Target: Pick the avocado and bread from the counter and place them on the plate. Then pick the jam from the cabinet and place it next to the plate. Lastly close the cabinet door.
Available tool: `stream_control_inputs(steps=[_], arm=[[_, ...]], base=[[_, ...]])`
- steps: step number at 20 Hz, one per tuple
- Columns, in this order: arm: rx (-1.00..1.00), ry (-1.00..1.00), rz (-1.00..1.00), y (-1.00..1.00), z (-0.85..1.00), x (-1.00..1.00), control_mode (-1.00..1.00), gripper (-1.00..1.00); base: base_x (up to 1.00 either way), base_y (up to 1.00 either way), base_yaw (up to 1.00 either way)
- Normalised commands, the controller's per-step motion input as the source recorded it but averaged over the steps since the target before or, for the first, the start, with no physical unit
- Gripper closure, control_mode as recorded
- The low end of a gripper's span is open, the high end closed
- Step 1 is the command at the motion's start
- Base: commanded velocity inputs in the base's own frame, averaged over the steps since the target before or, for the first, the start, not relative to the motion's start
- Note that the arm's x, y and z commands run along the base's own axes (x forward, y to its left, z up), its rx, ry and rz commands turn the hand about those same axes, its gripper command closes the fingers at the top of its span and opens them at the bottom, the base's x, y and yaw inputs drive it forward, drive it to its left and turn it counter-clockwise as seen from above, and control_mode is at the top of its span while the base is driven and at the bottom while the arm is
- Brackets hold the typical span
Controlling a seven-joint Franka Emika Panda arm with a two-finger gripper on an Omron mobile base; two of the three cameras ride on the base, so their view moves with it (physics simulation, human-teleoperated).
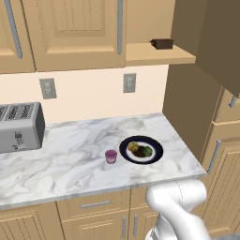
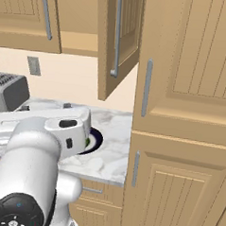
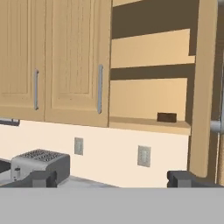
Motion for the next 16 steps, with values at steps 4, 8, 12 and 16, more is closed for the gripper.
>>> stream_control_inputs(steps=[4,8,12,16], arm=[[0.02,-0.03,-0.03,-0.23,0.0,0.43,-1.0,-1.0],[0.02,-0.04,-0.04,-0.18,0.0,0.43,-1.0,-1.0],[0.04,-0.03,-0.06,-0.29,0.0,0.35,-1.0,-1.0],[0.12,-0.01,-0.02,-0.45,0.0,0.24,-1.0,-1.0]], base=[[0.0,0.0,0.0],[0.0,0.0,0.0],[0.0,0.0,0.0],[0.0,0.0,0.0]])
